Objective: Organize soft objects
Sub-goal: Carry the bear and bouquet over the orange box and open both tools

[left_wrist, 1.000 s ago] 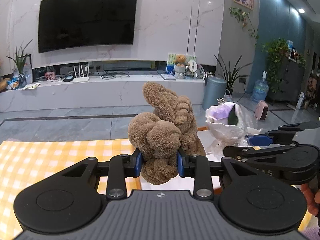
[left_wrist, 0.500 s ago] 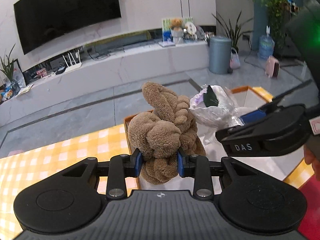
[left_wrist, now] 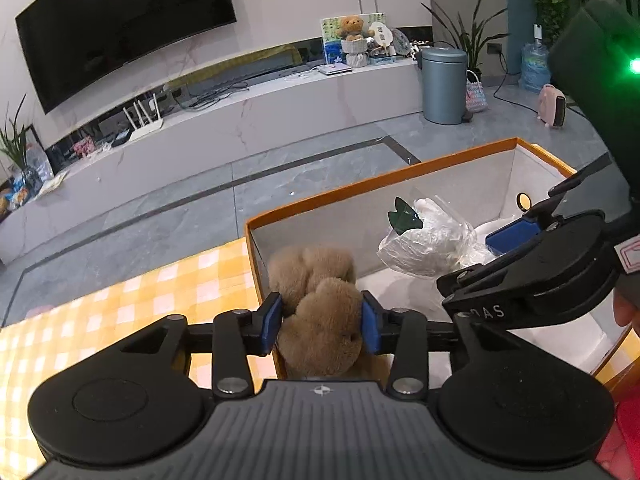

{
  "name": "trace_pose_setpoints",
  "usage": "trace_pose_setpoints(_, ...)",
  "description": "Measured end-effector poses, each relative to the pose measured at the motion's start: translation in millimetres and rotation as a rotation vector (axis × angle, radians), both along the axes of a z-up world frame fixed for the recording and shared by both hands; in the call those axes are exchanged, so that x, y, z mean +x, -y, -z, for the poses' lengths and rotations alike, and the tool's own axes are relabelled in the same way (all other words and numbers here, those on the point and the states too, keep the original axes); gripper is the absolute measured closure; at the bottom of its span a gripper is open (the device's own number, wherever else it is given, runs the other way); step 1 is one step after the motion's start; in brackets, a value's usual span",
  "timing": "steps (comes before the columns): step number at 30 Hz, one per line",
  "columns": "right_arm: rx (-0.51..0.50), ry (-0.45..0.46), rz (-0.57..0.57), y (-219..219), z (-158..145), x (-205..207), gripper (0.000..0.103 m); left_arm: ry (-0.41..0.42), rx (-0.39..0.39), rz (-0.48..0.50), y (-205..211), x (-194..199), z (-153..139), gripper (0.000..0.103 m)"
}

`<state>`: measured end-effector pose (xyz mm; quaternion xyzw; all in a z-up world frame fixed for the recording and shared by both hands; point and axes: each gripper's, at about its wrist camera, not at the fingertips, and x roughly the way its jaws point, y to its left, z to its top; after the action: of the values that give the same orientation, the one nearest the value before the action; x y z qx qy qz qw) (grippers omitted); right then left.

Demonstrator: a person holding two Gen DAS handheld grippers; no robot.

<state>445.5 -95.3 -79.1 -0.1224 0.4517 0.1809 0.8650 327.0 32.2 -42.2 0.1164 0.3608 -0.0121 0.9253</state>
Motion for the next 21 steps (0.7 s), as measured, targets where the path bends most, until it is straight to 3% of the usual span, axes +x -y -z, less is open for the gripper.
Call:
trace_pose_setpoints(6,-0.010,0.012,0.000,2,-5,-4,0.039,0.062,0.032,0.003,0,-5,-12,0.040)
trace_pose_setpoints(13,-0.003,0.044,0.013,12,-26,-22,0.039,0.133,0.033,0.040,4,-26,-40,0.040)
trace_pose_setpoints(21,0.017,0.065,0.013,25,-62,-71,0.035,0.110,-0.018,0.059,3,-68,-66,0.040)
